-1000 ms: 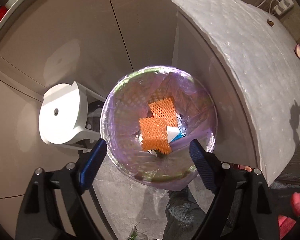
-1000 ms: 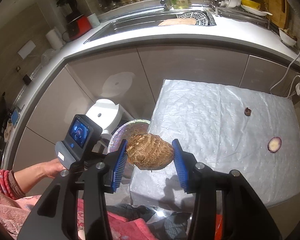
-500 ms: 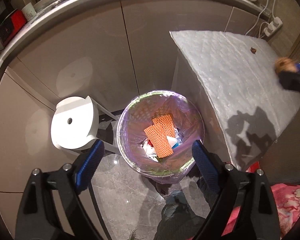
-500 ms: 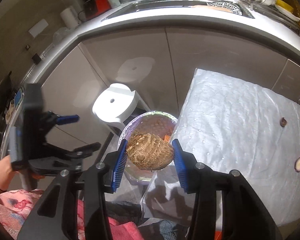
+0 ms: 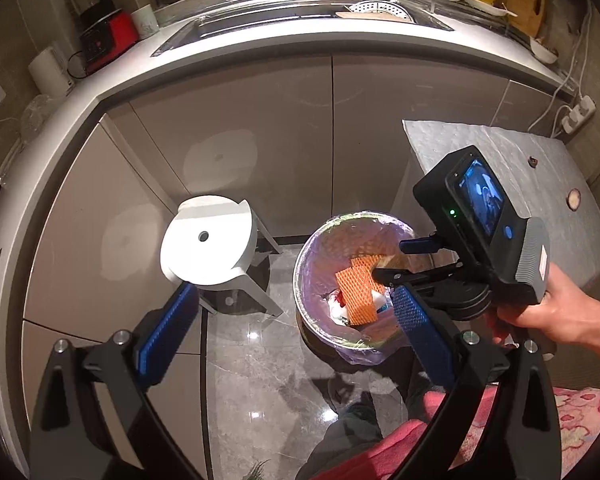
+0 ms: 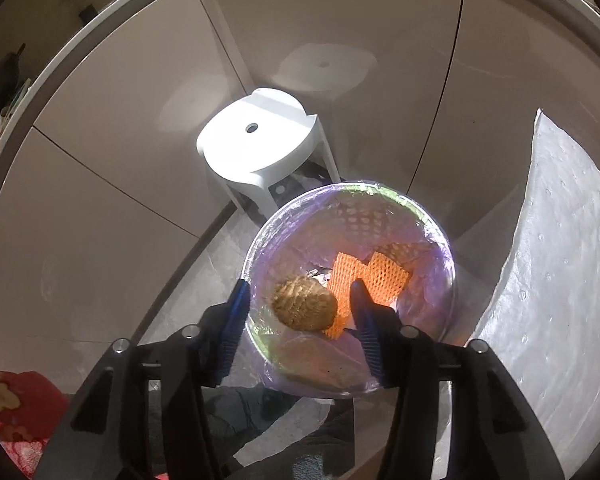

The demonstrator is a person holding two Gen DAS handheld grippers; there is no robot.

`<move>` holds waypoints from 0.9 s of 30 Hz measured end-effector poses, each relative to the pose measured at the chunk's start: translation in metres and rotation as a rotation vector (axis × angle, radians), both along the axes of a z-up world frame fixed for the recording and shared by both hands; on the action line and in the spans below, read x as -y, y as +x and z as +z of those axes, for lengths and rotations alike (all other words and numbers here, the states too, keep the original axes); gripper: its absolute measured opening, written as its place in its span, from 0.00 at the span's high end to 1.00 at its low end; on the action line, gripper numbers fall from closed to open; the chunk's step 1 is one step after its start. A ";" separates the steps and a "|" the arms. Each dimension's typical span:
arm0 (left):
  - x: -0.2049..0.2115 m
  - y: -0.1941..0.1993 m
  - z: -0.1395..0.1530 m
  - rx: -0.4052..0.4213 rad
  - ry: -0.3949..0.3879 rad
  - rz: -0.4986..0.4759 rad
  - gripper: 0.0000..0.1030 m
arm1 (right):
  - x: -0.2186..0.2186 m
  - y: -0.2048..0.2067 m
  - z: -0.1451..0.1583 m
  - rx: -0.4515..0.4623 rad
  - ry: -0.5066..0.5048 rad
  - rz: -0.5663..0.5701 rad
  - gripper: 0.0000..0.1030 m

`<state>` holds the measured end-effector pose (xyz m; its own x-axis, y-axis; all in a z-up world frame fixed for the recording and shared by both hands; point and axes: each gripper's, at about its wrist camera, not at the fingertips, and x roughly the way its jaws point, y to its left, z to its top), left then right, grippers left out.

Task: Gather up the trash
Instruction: 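Carry the taro root over the bin and open the right tool, then reach and grasp the red onion slice with the right tool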

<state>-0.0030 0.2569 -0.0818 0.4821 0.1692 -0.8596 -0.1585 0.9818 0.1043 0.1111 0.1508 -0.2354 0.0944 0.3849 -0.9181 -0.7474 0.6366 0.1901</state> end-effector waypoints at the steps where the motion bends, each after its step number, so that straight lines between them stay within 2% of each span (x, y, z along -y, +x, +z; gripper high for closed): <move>1: -0.001 -0.001 0.002 0.004 0.002 0.009 0.09 | 0.000 0.001 0.003 0.007 0.011 -0.007 0.38; 5: 0.002 0.001 0.005 0.009 -0.015 0.025 0.09 | 0.010 0.007 0.019 0.026 0.048 -0.038 0.27; 11: 0.025 0.013 0.013 0.026 -0.041 -0.020 0.09 | 0.054 0.016 0.056 0.084 0.095 -0.120 0.24; 17: 0.069 0.039 0.026 0.054 -0.107 -0.110 0.09 | 0.153 0.029 0.097 0.189 0.110 -0.311 0.22; 20: 0.100 0.058 0.029 0.068 -0.135 -0.167 0.09 | 0.214 0.036 0.107 0.224 0.089 -0.422 0.22; 27: 0.192 0.110 0.027 0.071 -0.123 -0.313 0.09 | 0.344 0.054 0.097 0.235 0.031 -0.655 0.22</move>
<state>0.1067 0.0648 -0.0547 0.5534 -0.0995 -0.8269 0.1501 0.9885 -0.0185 0.1652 -0.1933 -0.1387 0.5107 0.2068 -0.8345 -0.2352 0.9672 0.0958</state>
